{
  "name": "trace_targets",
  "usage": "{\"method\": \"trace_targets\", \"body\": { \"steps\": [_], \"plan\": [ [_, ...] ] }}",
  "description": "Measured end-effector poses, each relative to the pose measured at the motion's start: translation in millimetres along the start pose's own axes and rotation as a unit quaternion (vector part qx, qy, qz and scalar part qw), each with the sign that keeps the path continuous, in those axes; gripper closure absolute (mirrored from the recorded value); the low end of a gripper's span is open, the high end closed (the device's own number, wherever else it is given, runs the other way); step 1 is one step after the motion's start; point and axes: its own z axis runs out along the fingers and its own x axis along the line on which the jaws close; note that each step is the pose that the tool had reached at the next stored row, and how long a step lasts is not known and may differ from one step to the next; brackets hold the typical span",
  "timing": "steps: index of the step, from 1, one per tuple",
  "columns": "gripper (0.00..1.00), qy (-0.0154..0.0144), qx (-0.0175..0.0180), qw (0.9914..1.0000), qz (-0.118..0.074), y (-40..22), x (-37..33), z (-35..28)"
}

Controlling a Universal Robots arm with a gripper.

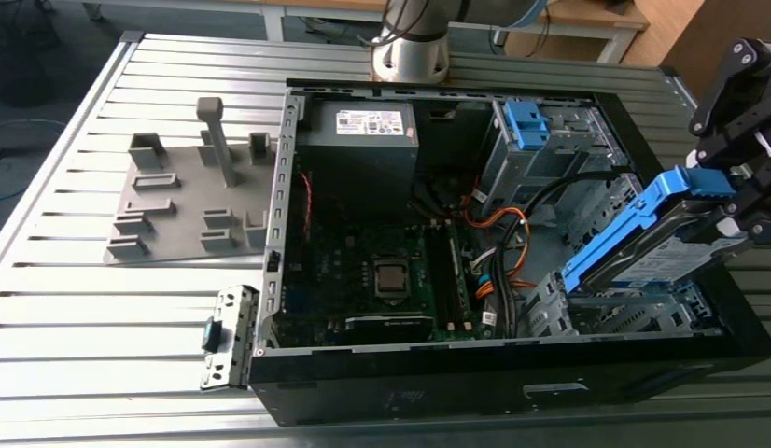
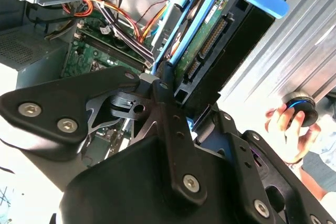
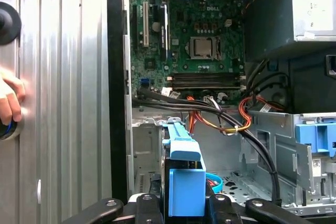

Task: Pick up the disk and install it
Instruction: 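Pick up the disk, then insert the disk into the insertion slot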

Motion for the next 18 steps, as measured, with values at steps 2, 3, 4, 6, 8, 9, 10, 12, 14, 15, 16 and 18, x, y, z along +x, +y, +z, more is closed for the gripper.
{"method": "trace_targets", "body": {
  "steps": [2,3,4,6,8,9,10,12,14,15,16,18],
  "plan": [
    [0.64,0.0002,-0.0003,1.0,-0.003,-1.1,0.1,0.4],
    [0.64,0.0001,-0.0004,0.99999,-0.004,-1.9,0.0,0.8],
    [0.64,0.0002,-0.0004,0.99999,-0.004,-2.5,-0.1,0.9],
    [0.64,0.0,-0.0004,0.99999,-0.004,-3.2,-0.4,1.3],
    [0.64,0.0001,-0.0004,0.99999,-0.004,-4.2,-0.7,1.6],
    [0.64,0.0001,-0.0004,0.99999,-0.004,-4.8,-0.8,1.6],
    [0.64,0.0002,-0.0004,0.99999,-0.004,-5.3,-1.0,1.6],
    [0.64,0.0002,-0.0004,0.99999,-0.004,-5.7,-1.0,1.6],
    [0.64,0.0001,-0.0004,0.99999,-0.004,-6.0,-1.0,1.6],
    [0.64,0.0002,-0.0004,0.99999,-0.004,-6.0,-1.0,1.6],
    [0.64,0.0001,-0.0004,0.99999,-0.004,-6.0,-1.0,1.7],
    [0.64,0.0001,-0.0004,0.99999,-0.004,-6.0,-1.0,2.1]
  ]
}}
